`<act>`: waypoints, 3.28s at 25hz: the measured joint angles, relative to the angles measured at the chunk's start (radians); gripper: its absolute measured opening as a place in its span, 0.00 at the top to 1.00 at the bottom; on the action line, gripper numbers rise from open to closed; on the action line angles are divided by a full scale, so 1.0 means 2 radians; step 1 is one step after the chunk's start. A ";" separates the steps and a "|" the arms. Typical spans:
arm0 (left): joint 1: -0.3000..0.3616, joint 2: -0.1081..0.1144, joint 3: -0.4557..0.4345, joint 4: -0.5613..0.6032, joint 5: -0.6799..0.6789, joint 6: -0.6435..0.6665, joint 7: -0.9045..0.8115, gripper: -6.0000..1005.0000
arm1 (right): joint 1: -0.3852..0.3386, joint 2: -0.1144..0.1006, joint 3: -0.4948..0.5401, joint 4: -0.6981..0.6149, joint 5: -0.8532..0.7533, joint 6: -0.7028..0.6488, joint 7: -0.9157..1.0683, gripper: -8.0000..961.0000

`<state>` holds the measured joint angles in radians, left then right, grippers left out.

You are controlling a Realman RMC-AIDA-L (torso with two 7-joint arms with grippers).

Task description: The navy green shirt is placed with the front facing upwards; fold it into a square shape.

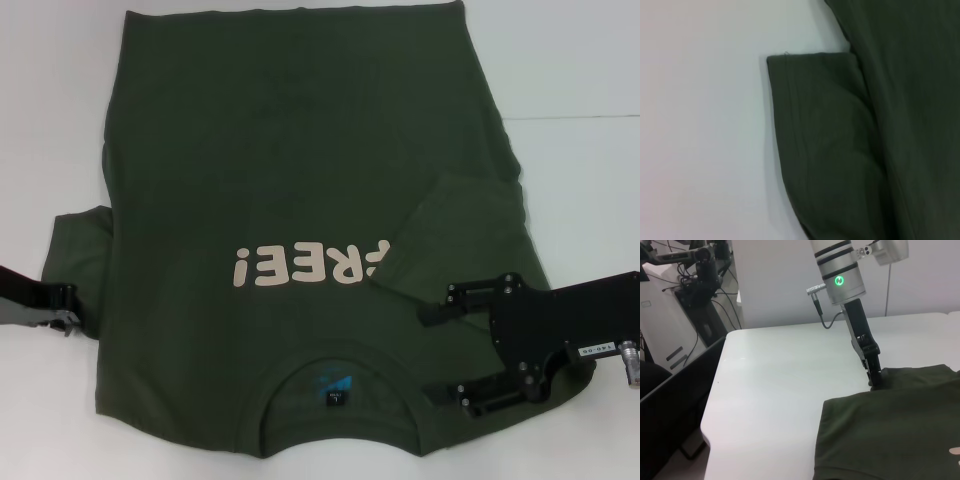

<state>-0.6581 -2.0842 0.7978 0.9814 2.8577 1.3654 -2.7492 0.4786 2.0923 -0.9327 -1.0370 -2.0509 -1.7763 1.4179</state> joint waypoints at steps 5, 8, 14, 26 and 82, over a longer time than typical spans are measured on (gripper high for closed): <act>0.000 0.000 0.001 0.000 0.000 -0.004 0.000 0.81 | 0.000 0.000 0.000 0.000 0.000 0.000 0.002 0.13; 0.000 -0.001 0.001 0.000 0.000 -0.007 0.000 0.84 | 0.000 0.000 0.000 0.000 0.000 0.000 0.002 0.13; -0.001 -0.002 0.011 0.000 0.000 -0.008 0.004 0.89 | 0.000 0.000 0.000 0.002 0.000 0.000 0.002 0.13; 0.002 -0.004 0.019 0.009 -0.001 -0.015 0.018 0.96 | 0.000 0.000 0.004 0.004 0.001 0.008 0.002 0.13; 0.066 0.009 -0.067 0.065 0.002 -0.104 0.027 0.96 | 0.005 0.000 0.002 0.048 0.004 0.054 -0.008 0.13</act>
<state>-0.5253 -2.0670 0.6641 1.1107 2.8608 1.1581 -2.6953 0.4883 2.0923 -0.9296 -0.9402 -2.0436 -1.6678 1.4020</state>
